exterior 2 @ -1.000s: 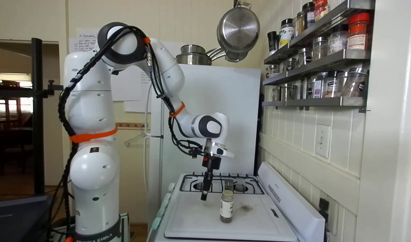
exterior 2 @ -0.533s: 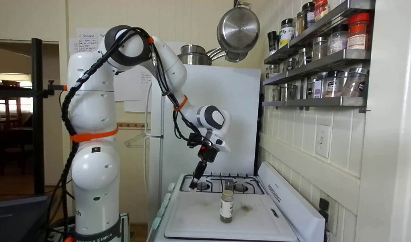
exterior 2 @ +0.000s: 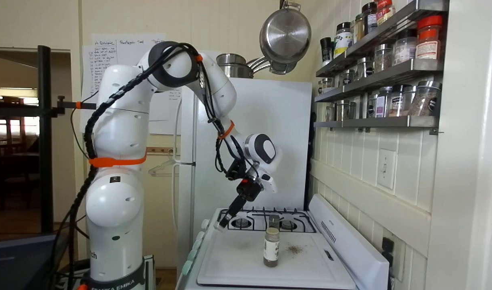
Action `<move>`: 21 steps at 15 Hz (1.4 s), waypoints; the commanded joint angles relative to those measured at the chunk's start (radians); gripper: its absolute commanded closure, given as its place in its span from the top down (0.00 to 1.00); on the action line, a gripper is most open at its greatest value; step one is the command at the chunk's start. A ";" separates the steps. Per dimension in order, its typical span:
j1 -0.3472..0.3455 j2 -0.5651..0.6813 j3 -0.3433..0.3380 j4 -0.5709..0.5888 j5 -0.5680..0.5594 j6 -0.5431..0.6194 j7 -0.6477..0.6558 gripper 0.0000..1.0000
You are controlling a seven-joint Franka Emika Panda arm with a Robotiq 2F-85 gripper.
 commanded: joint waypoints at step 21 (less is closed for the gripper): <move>0.185 0.175 0.033 0.163 -0.440 -0.280 0.121 0.01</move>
